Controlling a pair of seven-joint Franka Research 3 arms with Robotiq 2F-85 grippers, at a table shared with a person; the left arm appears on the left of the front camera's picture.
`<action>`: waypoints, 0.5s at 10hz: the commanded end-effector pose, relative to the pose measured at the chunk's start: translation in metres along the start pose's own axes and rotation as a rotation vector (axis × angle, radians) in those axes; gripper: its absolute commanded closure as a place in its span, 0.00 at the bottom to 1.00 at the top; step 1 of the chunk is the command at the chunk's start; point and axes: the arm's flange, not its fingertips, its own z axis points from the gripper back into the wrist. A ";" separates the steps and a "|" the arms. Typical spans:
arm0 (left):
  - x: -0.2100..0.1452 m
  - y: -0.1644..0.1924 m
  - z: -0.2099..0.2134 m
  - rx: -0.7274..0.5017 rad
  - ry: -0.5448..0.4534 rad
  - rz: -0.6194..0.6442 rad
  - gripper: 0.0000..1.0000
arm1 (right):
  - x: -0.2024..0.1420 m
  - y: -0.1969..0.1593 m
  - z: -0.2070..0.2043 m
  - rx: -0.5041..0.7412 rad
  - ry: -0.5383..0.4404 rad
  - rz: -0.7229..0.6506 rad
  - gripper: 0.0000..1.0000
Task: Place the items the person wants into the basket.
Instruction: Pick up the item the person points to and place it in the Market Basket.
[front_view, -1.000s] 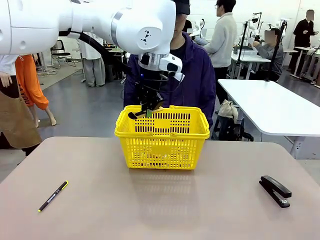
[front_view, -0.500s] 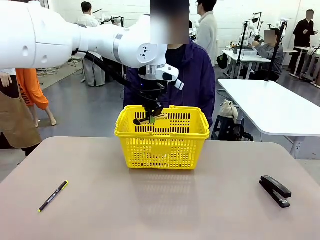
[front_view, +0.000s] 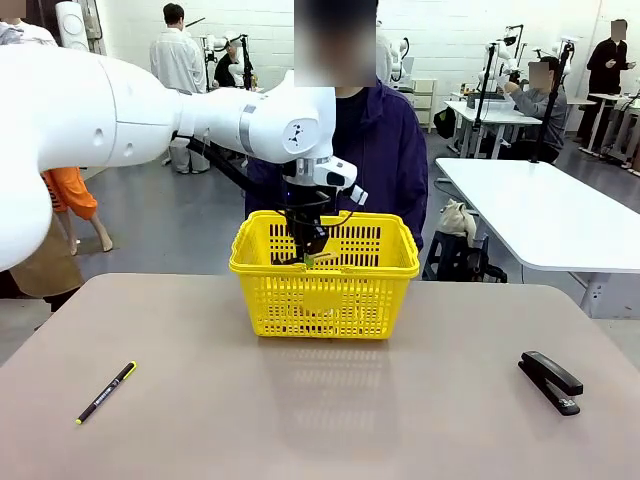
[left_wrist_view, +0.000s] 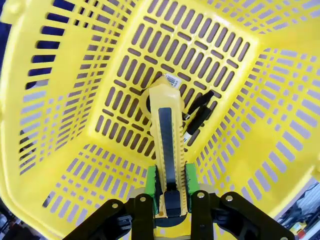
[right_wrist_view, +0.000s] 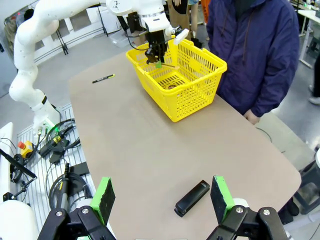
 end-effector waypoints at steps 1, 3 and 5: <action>0.017 0.007 -0.001 -0.058 0.025 -0.020 0.73 | 0.001 -0.001 -0.002 0.007 -0.039 0.015 0.00; 0.022 0.005 -0.019 -0.072 0.036 -0.024 0.73 | 0.001 -0.001 -0.002 0.007 -0.039 0.015 0.00; 0.026 0.003 -0.028 -0.078 0.053 -0.030 0.73 | 0.001 -0.001 -0.002 0.007 -0.039 0.015 0.00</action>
